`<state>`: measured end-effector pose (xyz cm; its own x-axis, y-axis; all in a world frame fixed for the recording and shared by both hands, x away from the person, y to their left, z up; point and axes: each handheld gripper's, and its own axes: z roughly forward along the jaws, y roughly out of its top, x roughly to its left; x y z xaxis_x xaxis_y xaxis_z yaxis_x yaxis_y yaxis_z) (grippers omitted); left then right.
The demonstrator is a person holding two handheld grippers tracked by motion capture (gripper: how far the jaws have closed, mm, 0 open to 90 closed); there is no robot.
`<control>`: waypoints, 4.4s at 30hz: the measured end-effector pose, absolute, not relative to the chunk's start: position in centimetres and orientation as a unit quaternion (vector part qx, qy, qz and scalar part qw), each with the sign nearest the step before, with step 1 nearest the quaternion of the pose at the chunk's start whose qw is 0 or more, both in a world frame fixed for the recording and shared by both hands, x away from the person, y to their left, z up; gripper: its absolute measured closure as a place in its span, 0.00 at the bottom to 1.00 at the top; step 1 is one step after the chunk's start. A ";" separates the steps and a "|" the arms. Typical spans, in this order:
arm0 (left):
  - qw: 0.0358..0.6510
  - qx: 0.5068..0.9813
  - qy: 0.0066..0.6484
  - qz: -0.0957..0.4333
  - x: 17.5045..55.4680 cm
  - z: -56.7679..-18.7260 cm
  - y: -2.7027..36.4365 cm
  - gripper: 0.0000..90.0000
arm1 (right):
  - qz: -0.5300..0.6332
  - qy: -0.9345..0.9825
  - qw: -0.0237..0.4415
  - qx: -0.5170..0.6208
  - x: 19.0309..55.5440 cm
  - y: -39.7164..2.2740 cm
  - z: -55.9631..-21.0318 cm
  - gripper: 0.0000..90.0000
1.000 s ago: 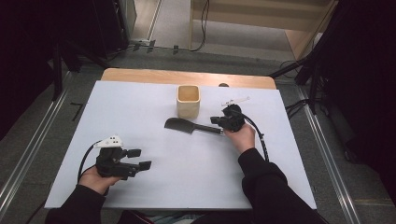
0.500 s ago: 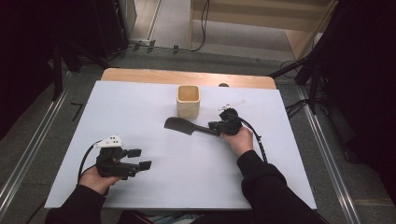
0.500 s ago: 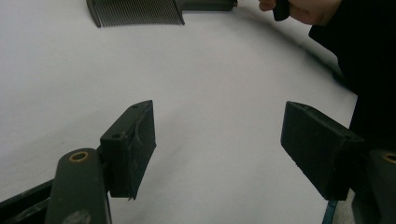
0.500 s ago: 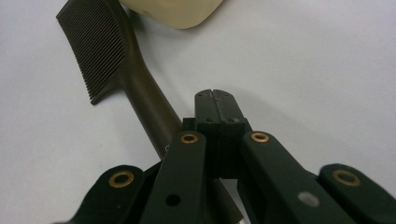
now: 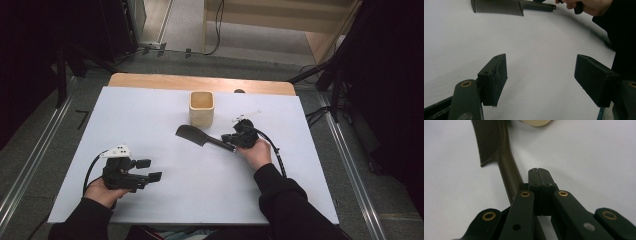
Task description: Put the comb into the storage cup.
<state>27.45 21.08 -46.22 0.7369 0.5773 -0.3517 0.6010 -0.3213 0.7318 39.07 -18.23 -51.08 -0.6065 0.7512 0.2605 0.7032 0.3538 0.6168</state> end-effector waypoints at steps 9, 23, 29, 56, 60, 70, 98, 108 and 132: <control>0.459 0.812 0.361 -0.015 27.4 -46.2 21.1 0.30 | 0.360 0.828 0.030 0.429 37.7 -17.7 -51.2 0.97; 0.462 0.810 0.361 -0.019 27.4 -46.1 21.1 0.30 | 0.359 0.831 0.025 0.424 36.0 -16.7 -51.1 0.97; 0.462 0.810 0.361 -0.019 27.4 -46.1 21.1 0.30 | 0.359 0.825 0.023 0.435 36.1 -17.1 -50.7 0.92; 0.461 0.810 0.362 -0.017 27.5 -46.2 21.0 0.30 | 0.399 0.827 0.007 0.397 33.5 -19.0 -46.5 0.33; 0.461 0.809 0.363 -0.016 27.5 -46.2 21.0 0.30 | 0.398 0.829 0.009 0.392 33.1 -19.2 -46.4 0.32; 0.462 0.810 0.362 -0.017 27.5 -46.1 21.1 0.30 | 0.402 0.832 0.024 0.381 31.2 -20.2 -46.4 0.30; 0.461 0.808 0.366 -0.015 27.5 -46.2 21.0 0.30 | 0.422 0.814 0.048 0.396 26.1 -24.4 -47.1 0.27; 0.461 0.809 0.365 -0.015 27.5 -46.1 21.1 0.30 | 0.428 0.807 0.054 0.404 24.2 -25.7 -47.3 0.26; 0.464 0.808 0.364 -0.013 27.5 -46.1 21.1 0.30 | 0.429 0.803 0.067 0.409 25.6 -24.8 -47.2 0.21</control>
<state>27.53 21.08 -46.07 0.7342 0.5759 -0.3595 0.6009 -0.3049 0.7389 25.62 -24.79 -47.23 -0.6565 0.7140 0.2434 0.5990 0.2973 0.7435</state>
